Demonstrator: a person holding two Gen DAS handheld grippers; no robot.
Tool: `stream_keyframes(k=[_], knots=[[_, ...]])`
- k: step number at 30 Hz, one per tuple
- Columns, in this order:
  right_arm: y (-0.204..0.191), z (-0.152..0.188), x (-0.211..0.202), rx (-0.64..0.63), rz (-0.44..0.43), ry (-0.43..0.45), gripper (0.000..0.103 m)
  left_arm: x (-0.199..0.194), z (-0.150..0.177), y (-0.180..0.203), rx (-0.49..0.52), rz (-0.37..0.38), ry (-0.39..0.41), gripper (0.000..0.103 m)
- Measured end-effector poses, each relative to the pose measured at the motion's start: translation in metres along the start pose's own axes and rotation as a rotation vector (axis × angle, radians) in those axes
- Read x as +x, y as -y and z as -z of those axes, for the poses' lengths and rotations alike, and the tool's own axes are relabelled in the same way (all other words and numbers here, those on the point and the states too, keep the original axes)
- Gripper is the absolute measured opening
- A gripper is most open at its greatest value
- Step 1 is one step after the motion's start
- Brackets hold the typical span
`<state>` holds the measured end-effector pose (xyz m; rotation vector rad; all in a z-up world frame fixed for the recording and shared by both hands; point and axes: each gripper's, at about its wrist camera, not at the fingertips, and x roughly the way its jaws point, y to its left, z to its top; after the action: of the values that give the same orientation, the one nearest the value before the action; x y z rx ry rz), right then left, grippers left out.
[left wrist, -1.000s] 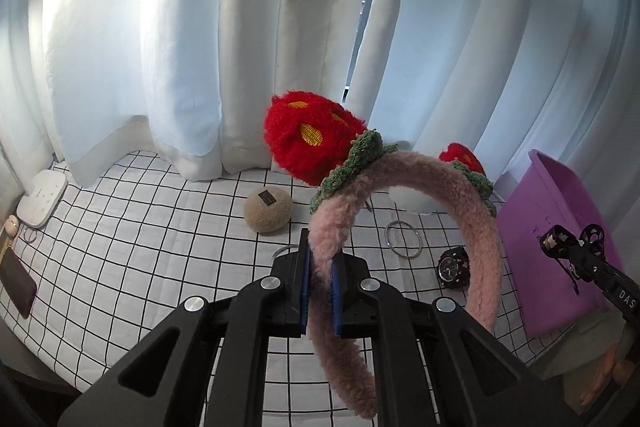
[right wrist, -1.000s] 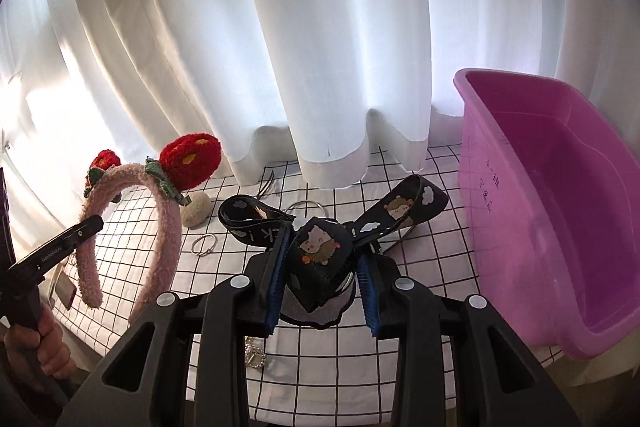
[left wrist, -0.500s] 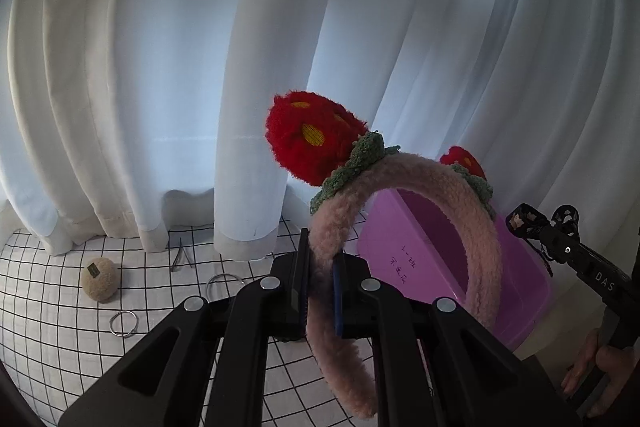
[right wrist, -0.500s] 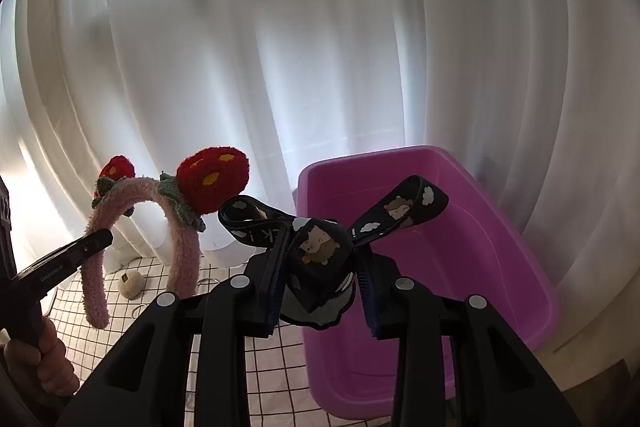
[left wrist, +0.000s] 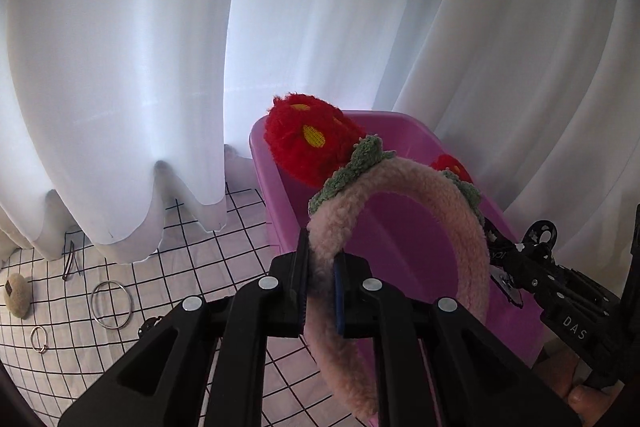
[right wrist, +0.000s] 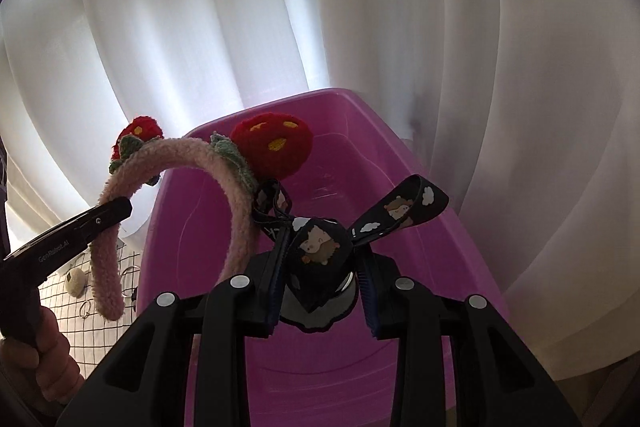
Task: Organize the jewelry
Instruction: 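Carry the headband with the left tool into the pink bin while the right tool drops the strap there, then withdraw both open tools from the bin back over the table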
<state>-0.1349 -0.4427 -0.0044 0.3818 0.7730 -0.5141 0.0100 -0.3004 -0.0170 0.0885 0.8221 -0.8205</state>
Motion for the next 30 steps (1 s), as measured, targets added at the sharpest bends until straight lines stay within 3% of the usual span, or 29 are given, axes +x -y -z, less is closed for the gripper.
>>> stream_keyframes(k=[6,10,12,13,14,15,16,17,19,30], knots=[[0.007,0.004,0.025,-0.016,0.017,-0.073,0.033,0.027,-0.001,0.009,0.042,-0.009,-0.054,0.014],[-0.007,0.01,0.036,-0.042,0.039,-0.101,0.063,0.04,-0.001,0.011,0.037,-0.019,-0.1,0.025],[-0.008,0.009,0.038,-0.053,0.054,-0.103,0.064,0.041,0.001,0.01,0.043,-0.021,-0.087,0.031],[-0.009,0.01,0.038,-0.056,0.056,-0.108,0.065,0.04,0.001,0.012,0.05,-0.018,-0.077,0.039],[-0.009,0.01,0.04,-0.054,0.056,-0.112,0.065,0.037,0.0,0.015,0.059,-0.007,-0.069,0.054],[-0.008,0.01,0.04,-0.048,0.052,-0.114,0.065,0.034,0.0,0.018,0.069,0.019,-0.058,0.063],[-0.007,0.01,0.04,-0.037,0.042,-0.115,0.065,0.03,-0.001,0.022,0.08,0.014,-0.044,0.082],[-0.006,0.01,0.039,-0.025,0.03,-0.114,0.065,0.024,-0.001,0.025,0.092,-0.028,-0.013,0.094],[-0.004,0.014,0.03,0.001,0.01,-0.102,0.065,0.016,-0.001,0.029,0.117,-0.04,0.04,0.094],[-0.012,0.008,0.011,0.029,-0.077,-0.04,0.067,-0.016,-0.009,-0.003,0.008,-0.047,0.067,0.096]])
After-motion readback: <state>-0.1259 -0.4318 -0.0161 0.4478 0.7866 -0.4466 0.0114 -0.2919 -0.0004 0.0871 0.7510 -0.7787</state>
